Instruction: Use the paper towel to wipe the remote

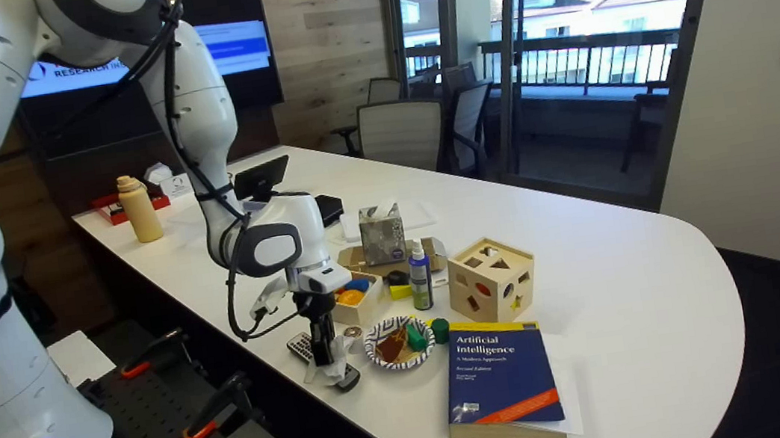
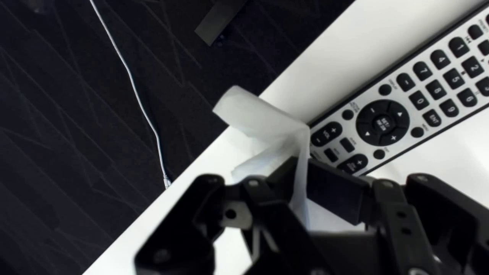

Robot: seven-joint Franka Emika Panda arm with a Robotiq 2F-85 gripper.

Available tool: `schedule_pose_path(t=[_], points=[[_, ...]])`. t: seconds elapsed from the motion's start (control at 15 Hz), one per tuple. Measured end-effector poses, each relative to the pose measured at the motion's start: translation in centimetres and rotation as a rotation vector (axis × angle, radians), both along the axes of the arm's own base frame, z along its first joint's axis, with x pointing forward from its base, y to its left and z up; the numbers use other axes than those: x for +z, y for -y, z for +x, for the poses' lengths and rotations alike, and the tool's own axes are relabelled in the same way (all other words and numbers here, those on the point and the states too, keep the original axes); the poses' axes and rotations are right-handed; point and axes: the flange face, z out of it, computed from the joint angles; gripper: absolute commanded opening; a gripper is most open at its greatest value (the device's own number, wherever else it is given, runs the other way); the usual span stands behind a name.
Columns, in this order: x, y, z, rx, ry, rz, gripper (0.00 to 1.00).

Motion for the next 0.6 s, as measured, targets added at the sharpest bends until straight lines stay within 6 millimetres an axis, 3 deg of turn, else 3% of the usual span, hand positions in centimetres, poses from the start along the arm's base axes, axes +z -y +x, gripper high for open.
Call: schedule_pose_path(t=[0.33, 0.6], points=[[-0.5, 1.4, -1.0, -0.045, -0.006, -0.005, 0.02], [-1.1, 0.0, -1.0, -0.034, 0.005, 0.015, 0.02]])
